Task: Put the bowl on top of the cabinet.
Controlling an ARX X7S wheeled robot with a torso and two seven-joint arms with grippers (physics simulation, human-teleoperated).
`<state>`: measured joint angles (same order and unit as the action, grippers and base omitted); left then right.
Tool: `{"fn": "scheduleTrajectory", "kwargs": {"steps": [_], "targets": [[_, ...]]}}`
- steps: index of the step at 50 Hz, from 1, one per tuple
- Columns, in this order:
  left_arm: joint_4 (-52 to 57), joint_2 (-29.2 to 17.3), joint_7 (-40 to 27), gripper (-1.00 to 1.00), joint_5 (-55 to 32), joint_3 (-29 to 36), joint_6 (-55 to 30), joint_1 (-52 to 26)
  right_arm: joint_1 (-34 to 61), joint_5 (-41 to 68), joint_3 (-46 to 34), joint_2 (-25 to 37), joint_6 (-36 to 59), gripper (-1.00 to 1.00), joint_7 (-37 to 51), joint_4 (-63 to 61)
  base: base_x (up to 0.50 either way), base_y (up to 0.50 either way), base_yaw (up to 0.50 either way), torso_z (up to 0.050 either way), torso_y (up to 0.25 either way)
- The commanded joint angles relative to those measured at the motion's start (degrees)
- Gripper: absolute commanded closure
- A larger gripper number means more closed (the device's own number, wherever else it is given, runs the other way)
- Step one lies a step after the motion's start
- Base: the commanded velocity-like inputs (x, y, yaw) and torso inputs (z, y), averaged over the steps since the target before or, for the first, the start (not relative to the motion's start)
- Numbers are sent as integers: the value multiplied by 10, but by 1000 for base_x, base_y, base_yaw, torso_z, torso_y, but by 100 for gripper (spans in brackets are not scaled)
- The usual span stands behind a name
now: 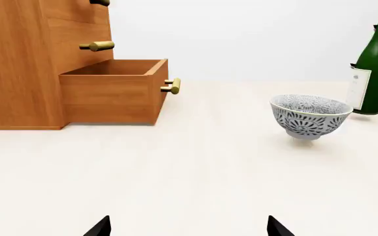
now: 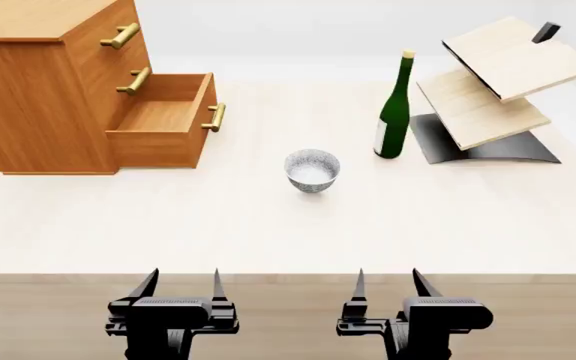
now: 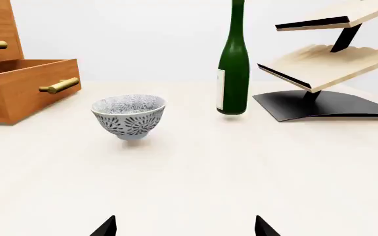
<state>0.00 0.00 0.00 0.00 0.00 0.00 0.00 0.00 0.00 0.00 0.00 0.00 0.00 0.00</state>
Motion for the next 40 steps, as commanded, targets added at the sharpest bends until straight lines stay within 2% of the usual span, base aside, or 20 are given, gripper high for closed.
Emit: {"fn": "scheduleTrajectory", "kwargs": {"steps": [1,18,40], "targets": [[1,-9,-9,-100,-11,11,-1,1,0,25,-7,7,6,-100,7,-9,0,0,0,0,0],[18,-35,-34,-100,-35,39,-10,6,-2,52,-39,32,-1,-100,34,-13,0,0,0,0,0],[284,-81,-63,-100,-61,36,-210,35,-21,75,-56,65,152,-100,71,-225,0,0,0,0,0]]}}
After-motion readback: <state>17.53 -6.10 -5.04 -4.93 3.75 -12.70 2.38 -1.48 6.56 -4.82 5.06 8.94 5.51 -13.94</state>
